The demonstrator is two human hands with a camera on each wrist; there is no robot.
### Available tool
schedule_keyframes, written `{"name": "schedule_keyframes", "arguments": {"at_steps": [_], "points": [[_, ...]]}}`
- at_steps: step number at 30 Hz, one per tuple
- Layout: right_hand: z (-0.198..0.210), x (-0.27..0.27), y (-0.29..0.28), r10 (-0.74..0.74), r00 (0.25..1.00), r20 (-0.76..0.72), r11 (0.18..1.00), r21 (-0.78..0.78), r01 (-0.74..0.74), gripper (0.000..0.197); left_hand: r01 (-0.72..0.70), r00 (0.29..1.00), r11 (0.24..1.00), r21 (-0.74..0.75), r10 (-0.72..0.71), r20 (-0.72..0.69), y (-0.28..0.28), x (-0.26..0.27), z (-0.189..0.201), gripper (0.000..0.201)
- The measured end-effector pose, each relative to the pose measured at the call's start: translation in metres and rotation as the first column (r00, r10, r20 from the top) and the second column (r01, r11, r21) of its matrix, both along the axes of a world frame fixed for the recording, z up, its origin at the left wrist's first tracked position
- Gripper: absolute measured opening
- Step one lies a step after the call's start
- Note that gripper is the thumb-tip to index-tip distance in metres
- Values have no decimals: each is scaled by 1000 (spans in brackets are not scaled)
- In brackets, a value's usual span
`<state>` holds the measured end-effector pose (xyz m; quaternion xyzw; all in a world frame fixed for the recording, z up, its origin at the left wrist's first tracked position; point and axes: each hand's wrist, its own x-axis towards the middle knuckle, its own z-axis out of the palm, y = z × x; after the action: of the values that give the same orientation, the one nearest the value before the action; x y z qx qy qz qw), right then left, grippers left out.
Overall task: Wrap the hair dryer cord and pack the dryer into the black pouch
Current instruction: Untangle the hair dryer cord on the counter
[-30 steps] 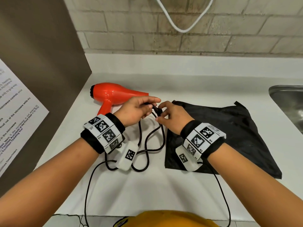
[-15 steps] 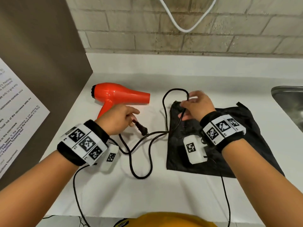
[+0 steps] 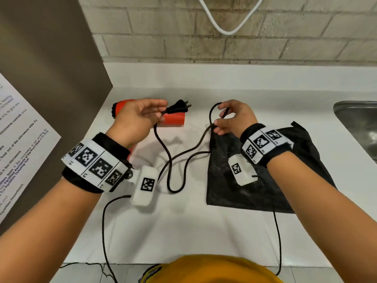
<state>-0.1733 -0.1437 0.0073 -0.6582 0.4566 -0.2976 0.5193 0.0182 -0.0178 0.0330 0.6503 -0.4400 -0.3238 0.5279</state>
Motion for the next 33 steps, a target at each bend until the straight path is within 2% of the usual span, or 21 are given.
{"name": "schedule_keyframes", "arguments": {"at_steps": [3, 5, 6, 8, 10, 11, 13, 15, 16, 18, 20, 22, 24, 26, 28, 30, 31, 33], "points": [[-2, 13, -9, -84, 980, -179, 987, -153, 57, 49, 9, 991, 1000, -19, -12, -132, 1, -13, 3, 33], [-3, 18, -12, -66, 908, -414, 968, -246, -42, 65, -11, 975, 1000, -25, 5, -223, 1, -24, 0, 34], [-2, 18, -9, -66, 881, -468, 956, -284, -80, 62, -23, 965, 1000, -21, 17, -261, 1, -30, -2, 34], [2, 17, 1, -42, 903, -428, 936, -333, -115, 40, -60, 942, 998, -5, 55, -330, 0, -39, -8, 35], [6, 15, 18, 134, 925, -355, 943, -241, -229, 27, -99, 911, 995, 6, 93, -402, -4, -45, -12, 37], [7, 13, 26, 268, 898, -348, 934, -135, -331, 26, -121, 892, 993, 8, 112, -439, -7, -47, -11, 38], [2, 10, 38, 502, 799, -331, 859, 89, -503, 23, -167, 848, 986, -5, 141, -511, -14, -47, -7, 38], [-6, 6, 45, 625, 728, -281, 780, 193, -595, 23, -193, 808, 981, -34, 139, -573, -22, -42, 1, 39], [-9, 5, 48, 641, 731, -234, 768, 202, -608, 22, -201, 787, 978, -51, 130, -603, -26, -39, 5, 40], [-14, 4, 54, 582, 803, -127, 810, 174, -560, 19, -225, 720, 972, -70, 118, -684, -33, -29, 11, 42], [-15, 5, 60, 453, 889, -69, 886, 143, -440, 23, -254, 665, 963, -91, 105, -740, -37, -20, 19, 37], [-16, 8, 64, 426, 897, -116, 903, 115, -414, 36, -265, 662, 957, -120, 90, -744, -40, -15, 27, 25], [-19, 13, 66, 465, 864, -191, 885, 95, -456, 44, -282, 656, 948, -146, 80, -750, -40, -12, 34, 25], [-21, 18, 66, 488, 856, -173, 873, 128, -471, 29, -286, 655, 943, -169, 64, -753, -39, -10, 37, 28], [-19, 19, 62, 455, 883, -115, 885, 174, -433, 13, -306, 653, 936, -175, 72, -754, -37, -5, 39, 30], [-10, 13, 52, 341, 938, -59, 929, 170, -328, 23, -340, 626, 927, -158, 98, -774, -34, 1, 39, 29], [-2, 10, 46, 287, 956, -55, 953, 116, -279, 26, -356, 611, 922, -151, 107, -784, -28, 6, 39, 24], [18, -4, 32, 193, 969, -156, 971, -115, -212, 23, -327, 608, 937, -120, 111, -786, -21, 12, 37, 19]]}}
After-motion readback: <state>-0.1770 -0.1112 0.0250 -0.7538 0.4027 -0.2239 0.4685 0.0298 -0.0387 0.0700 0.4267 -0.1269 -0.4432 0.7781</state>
